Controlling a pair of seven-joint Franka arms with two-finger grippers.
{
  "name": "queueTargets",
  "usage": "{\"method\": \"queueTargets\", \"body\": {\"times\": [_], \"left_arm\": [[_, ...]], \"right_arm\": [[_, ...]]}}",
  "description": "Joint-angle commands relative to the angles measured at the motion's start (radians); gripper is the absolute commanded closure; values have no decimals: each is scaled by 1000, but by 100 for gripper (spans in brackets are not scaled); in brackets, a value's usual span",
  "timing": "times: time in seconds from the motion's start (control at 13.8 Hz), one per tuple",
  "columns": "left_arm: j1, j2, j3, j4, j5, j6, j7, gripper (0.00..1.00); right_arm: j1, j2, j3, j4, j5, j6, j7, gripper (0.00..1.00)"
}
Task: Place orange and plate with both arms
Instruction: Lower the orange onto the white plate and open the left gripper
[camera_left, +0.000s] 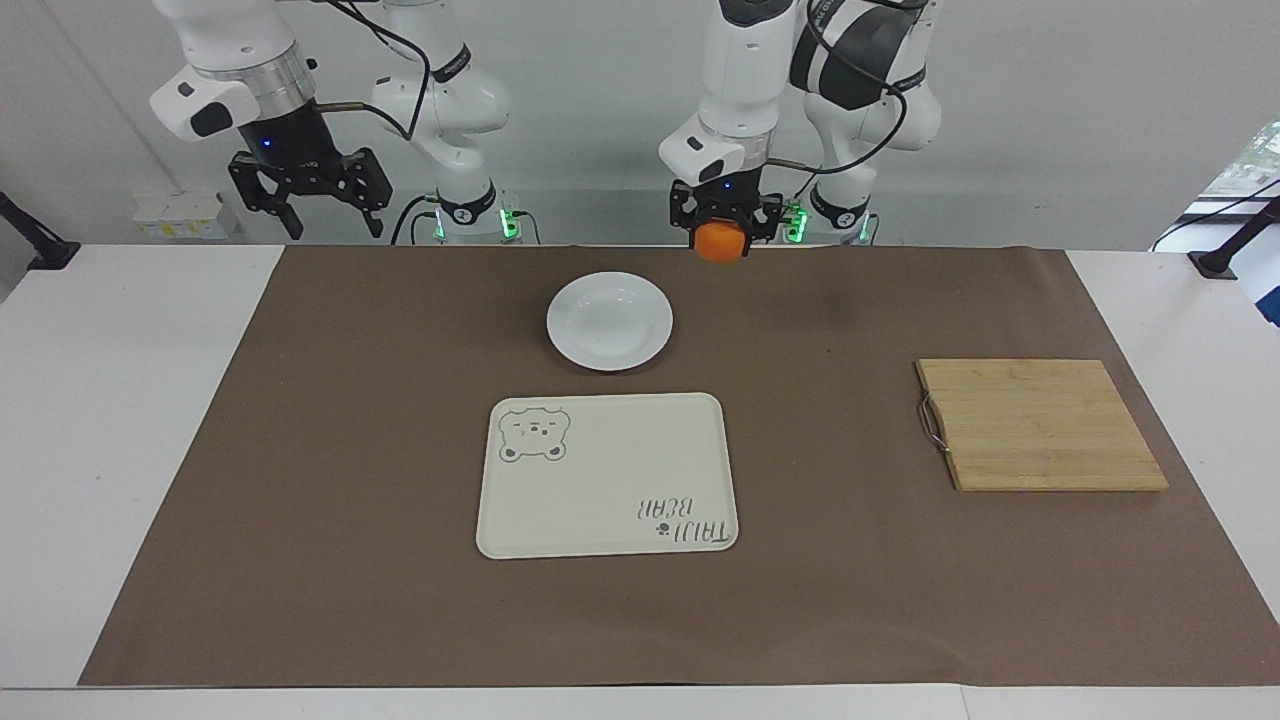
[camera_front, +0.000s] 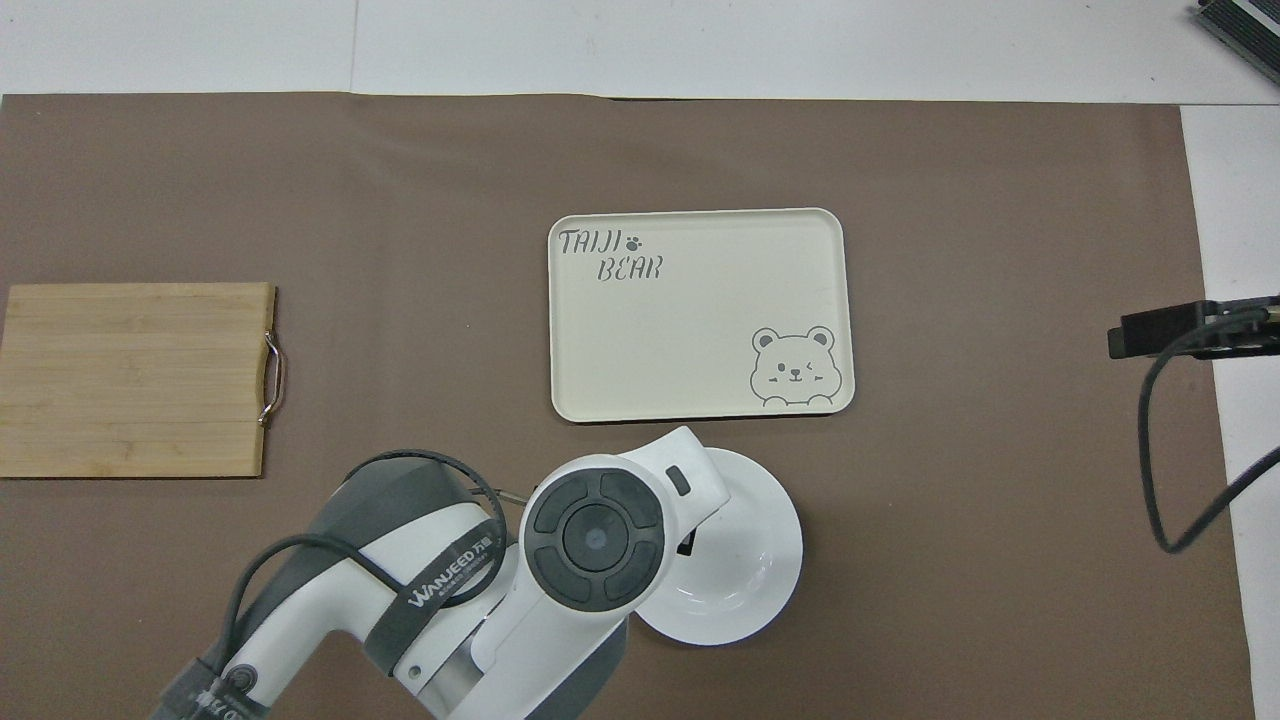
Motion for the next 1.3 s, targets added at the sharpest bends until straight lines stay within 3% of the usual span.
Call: {"method": "queueTargets", "body": {"times": [0.0,0.51,0.79,0.87,0.94,1.01,1.23], "left_arm": [[-52,12,16,-40,-29,69,-13,100],[-138,94,15,-94,-58,259,-12,100],[-210,213,16,-94,-56,400,-77,100],[-216,236,18,-95,-58,436,-73,94],[-215,240,18,-95,-56,439,-71,37],[-216,240,21,-88,-56,425,-82,0],[-175,209,27,-45,-49,289,-85,0]], "right_arm": [[-15,-7,0,-25,7,21,-29,0],[-23,-23,-10,-23,7,-37,-52,0],[3,-9,1,-23,7,67,-47,0],[3,-9,1,-25,7,63,-47,0],[3,-12,1,-29,7,53,-47,0],[3,-16,1,-40,7,49,-47,0],[2,-20,1,-43,9,37,-50,0]]}}
